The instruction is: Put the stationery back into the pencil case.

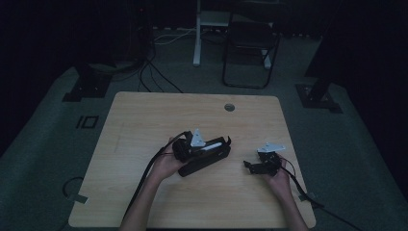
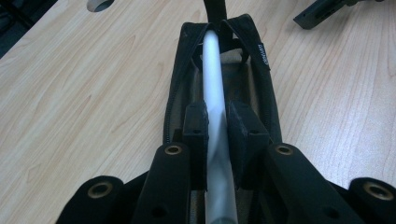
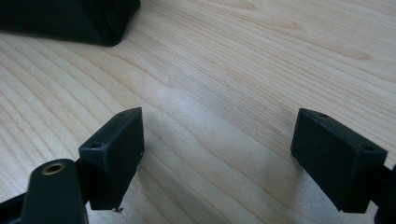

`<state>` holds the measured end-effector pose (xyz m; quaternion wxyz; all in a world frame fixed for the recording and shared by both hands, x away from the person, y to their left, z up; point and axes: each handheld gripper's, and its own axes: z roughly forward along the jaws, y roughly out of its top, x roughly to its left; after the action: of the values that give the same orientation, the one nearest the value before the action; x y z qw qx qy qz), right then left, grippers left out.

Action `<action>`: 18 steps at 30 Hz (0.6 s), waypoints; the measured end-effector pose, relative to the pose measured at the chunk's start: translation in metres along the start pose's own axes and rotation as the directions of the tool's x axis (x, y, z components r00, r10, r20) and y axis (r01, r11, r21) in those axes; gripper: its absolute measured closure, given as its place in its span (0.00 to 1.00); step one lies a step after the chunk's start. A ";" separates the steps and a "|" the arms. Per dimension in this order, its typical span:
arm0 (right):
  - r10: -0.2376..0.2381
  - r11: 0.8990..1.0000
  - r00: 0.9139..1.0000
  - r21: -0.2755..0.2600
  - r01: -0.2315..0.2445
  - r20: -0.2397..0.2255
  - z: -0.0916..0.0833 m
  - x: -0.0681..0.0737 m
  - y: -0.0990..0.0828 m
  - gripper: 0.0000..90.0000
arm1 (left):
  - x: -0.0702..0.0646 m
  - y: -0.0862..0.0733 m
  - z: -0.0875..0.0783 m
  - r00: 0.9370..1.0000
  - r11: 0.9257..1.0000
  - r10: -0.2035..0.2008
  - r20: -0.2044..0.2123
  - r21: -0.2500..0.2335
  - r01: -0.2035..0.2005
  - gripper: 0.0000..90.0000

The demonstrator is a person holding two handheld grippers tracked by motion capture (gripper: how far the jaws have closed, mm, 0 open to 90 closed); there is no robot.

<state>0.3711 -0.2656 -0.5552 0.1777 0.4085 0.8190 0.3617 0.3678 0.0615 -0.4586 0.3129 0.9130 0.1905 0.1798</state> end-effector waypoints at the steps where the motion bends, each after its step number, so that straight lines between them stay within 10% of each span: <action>1: 0.000 1.000 1.000 0.000 0.000 0.000 0.000 0.000 0.000 0.19 | 0.000 0.000 0.001 1.000 1.000 0.004 -0.001 0.005 -0.004 0.87; 18: 0.001 1.000 1.000 0.001 -0.001 -0.001 0.000 0.000 0.000 0.19 | 0.017 -0.015 -0.027 0.993 0.997 -0.069 -0.100 -0.044 0.065 0.51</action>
<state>0.3711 -0.2655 -0.5551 0.1772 0.4089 0.8189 0.3617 0.3666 0.0938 -0.4446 0.3271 0.8892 0.2331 0.2190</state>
